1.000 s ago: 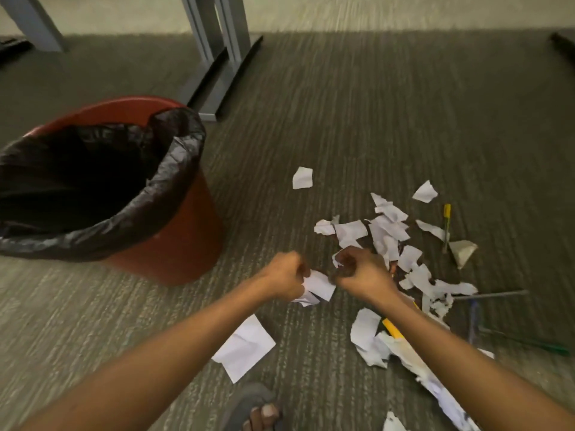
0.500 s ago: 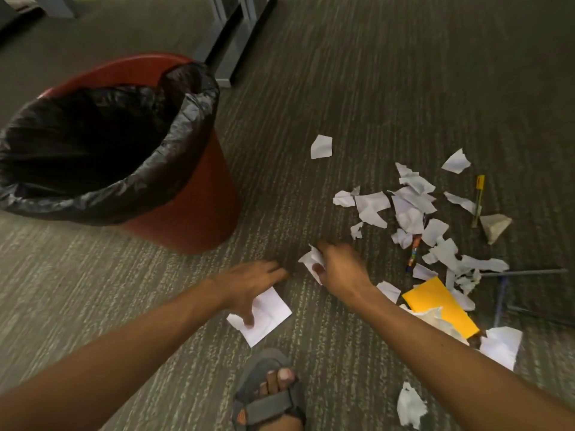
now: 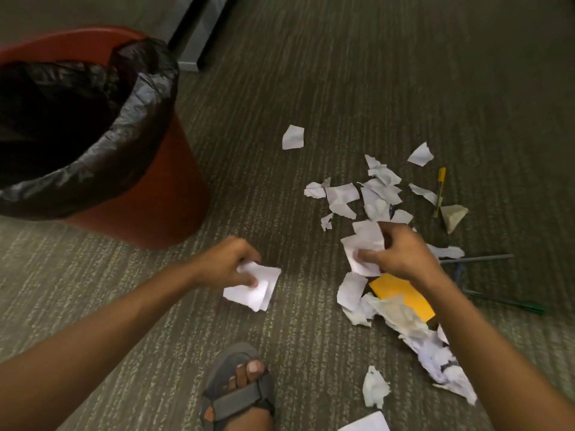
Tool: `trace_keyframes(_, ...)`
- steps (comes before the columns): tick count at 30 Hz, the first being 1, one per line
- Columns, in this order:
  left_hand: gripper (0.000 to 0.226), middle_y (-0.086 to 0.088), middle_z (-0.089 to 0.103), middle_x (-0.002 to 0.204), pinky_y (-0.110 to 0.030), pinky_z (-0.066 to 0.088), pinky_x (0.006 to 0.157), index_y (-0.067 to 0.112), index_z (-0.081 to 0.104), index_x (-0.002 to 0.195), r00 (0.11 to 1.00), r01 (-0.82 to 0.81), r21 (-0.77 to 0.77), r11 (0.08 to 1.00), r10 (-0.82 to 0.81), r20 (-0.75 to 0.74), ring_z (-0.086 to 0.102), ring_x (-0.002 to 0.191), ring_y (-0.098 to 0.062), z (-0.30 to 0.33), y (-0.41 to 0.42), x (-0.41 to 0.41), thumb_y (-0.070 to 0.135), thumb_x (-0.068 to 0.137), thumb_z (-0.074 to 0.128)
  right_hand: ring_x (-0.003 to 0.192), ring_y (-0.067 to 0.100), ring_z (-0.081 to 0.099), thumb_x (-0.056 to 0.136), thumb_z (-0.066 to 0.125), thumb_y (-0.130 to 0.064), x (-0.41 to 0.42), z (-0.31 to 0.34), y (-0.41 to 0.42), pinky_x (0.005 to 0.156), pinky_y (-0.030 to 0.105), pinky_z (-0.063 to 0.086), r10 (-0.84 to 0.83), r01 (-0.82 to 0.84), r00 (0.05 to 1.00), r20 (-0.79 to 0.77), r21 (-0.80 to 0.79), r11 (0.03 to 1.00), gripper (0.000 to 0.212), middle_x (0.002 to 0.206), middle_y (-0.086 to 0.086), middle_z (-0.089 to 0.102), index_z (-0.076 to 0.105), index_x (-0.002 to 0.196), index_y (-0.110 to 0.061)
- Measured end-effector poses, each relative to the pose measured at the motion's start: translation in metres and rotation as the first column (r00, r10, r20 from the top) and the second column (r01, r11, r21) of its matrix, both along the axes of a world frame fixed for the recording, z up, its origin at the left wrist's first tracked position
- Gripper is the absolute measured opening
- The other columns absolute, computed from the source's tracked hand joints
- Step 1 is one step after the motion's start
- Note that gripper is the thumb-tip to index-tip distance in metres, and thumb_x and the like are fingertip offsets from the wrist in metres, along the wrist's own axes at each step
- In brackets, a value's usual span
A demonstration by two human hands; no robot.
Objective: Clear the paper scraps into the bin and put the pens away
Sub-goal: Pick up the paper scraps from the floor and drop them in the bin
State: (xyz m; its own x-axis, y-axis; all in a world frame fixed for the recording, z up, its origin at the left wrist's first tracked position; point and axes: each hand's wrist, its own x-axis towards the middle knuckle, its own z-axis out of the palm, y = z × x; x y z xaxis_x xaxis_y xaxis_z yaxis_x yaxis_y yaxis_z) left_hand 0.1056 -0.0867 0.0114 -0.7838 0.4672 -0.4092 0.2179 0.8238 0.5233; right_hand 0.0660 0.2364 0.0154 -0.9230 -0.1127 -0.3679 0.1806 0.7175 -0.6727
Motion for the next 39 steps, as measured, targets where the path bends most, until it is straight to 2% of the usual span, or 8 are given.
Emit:
trace_keyframes(5, 0.011, 0.012, 0.058, 0.067, -0.014, 0.035, 0.05, 0.024, 0.068, 0.077, 0.996, -0.036, 0.196, 0.98, 0.02, 0.086, 0.053, 0.058, 0.002, 0.013, 0.072, -0.027, 0.031, 0.079, 0.075, 0.08, 0.009, 0.07, 0.061, 0.09, -0.022, 0.022, 0.018, 0.045, 0.07, 0.027, 0.055, -0.172, 0.172, 0.982, 0.08, 0.013, 0.985, 0.047, 0.098, 0.003, 0.076, 0.072, 0.105, -0.019)
trace_keyframes(10, 0.021, -0.003, 0.066, 0.109, -0.037, 0.05, 0.083, 0.013, 0.072, 0.094, 0.979, 0.188, 0.091, 0.978, -0.194, 0.065, 0.062, 0.098, -0.018, -0.001, 0.138, -0.03, 0.024, 0.077, 0.076, 0.074, 0.007, 0.065, 0.048, 0.094, -0.032, 0.059, 0.022, 0.05, 0.061, 0.025, 0.051, -0.101, 0.065, 0.984, 0.145, 0.233, 0.97, 0.065, 0.084, -0.009, 0.071, 0.068, 0.107, -0.025)
trace_keyframes(12, 0.023, -0.007, 0.06, 0.116, -0.037, 0.051, 0.081, 0.012, 0.072, 0.094, 0.967, 0.255, 0.01, 0.967, -0.255, -0.012, 0.059, 0.102, -0.023, -0.007, 0.154, -0.024, 0.025, 0.075, 0.075, 0.071, 0.007, 0.061, 0.047, 0.093, -0.035, 0.074, 0.017, 0.045, 0.053, 0.019, 0.041, -0.065, 0.025, 0.99, 0.124, 0.294, 0.955, 0.065, 0.086, -0.012, 0.066, 0.066, 0.106, -0.027)
trace_keyframes(17, 0.015, -0.013, 0.053, 0.114, -0.041, 0.054, 0.074, 0.009, 0.069, 0.089, 0.948, 0.264, -0.168, 0.95, -0.287, -0.134, 0.056, 0.101, -0.032, -0.025, 0.175, 0.0, 0.018, 0.077, 0.069, 0.104, 0.021, 0.062, 0.068, 0.08, -0.031, 0.116, -0.017, 0.027, 0.073, 0.029, 0.046, -0.061, 0.035, 0.997, 0.046, 0.437, 0.899, 0.059, 0.114, -0.002, 0.067, 0.057, 0.122, -0.027)
trace_keyframes(22, 0.004, -0.011, 0.061, 0.098, -0.035, 0.045, 0.065, 0.011, 0.061, 0.082, 0.976, 0.127, -0.137, 0.982, -0.148, -0.162, 0.061, 0.092, -0.029, -0.04, 0.182, 0.011, 0.008, 0.081, 0.064, 0.087, 0.022, 0.066, 0.077, 0.073, -0.021, 0.135, -0.027, 0.027, 0.067, 0.031, 0.052, -0.178, 0.163, 0.984, 0.007, 0.366, 0.916, 0.036, 0.097, -0.001, 0.073, 0.06, 0.11, -0.027)
trace_keyframes(30, 0.037, 0.002, 0.058, 0.104, -0.031, 0.051, 0.062, 0.027, 0.056, 0.102, 0.917, -0.382, 0.25, 0.89, 0.33, 0.223, 0.062, 0.087, -0.019, -0.025, 0.156, -0.005, 0.01, 0.075, 0.075, 0.064, 0.014, 0.067, 0.07, 0.085, -0.017, 0.125, -0.009, 0.07, 0.053, 0.023, 0.045, -0.494, 0.496, 0.86, 0.129, 0.016, 0.868, 0.017, 0.069, -0.003, 0.072, 0.07, 0.074, -0.024)
trace_keyframes(35, 0.031, 0.001, 0.068, 0.1, -0.028, 0.053, 0.068, 0.021, 0.071, 0.103, 0.914, -0.308, 0.223, 0.925, 0.223, 0.337, 0.064, 0.089, -0.016, -0.018, 0.152, -0.005, 0.016, 0.074, 0.079, 0.084, 0.032, 0.071, 0.073, 0.081, -0.004, 0.117, -0.003, 0.111, 0.078, 0.044, 0.057, -0.683, 0.761, 0.635, 0.361, -0.143, 0.633, 0.017, 0.089, 0.014, 0.075, 0.071, 0.086, -0.009)
trace_keyframes(39, 0.026, -0.001, 0.062, 0.115, -0.025, 0.046, 0.08, 0.019, 0.072, 0.104, 0.97, -0.184, 0.113, 0.976, 0.162, 0.181, 0.056, 0.106, -0.016, -0.028, 0.175, 0.016, 0.018, 0.079, 0.075, 0.093, 0.039, 0.07, 0.073, 0.08, -0.003, 0.122, -0.016, 0.121, 0.078, 0.046, 0.054, -0.714, 0.811, 0.561, 0.418, -0.109, 0.574, 0.026, 0.097, 0.022, 0.073, 0.071, 0.098, 0.001)
